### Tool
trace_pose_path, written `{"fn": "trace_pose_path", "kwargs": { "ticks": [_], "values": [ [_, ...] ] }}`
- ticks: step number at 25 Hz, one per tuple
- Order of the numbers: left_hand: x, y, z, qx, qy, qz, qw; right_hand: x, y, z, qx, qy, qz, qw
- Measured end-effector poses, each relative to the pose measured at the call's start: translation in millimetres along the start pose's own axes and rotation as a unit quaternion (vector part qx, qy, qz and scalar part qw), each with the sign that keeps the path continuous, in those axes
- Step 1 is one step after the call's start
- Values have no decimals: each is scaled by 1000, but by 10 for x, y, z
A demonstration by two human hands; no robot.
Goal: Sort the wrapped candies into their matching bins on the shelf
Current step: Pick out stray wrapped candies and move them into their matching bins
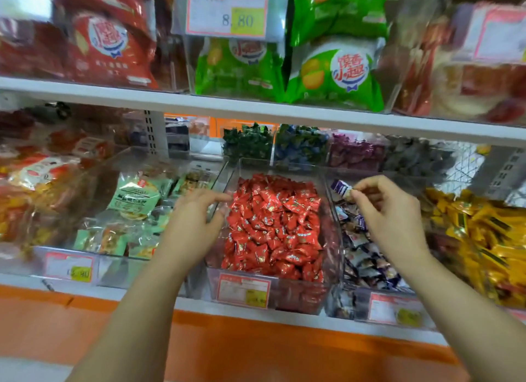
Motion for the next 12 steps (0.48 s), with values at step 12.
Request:
{"fn": "trace_pose_path", "kwargs": {
  "ticks": [12],
  "values": [
    [43,-61,34,-3,-4,-14,1000,1174,-358,554,76,-551,43,830]
  ]
}}
Point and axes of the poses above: each hand's wrist, its own z-axis away from the middle knuckle, its own x-axis out of the palm, y = z × x, the point moved 7 cm from there along -z, towards the middle knuckle, and after that the axes turned 13 degrees about -z, right-handed, at the moved point
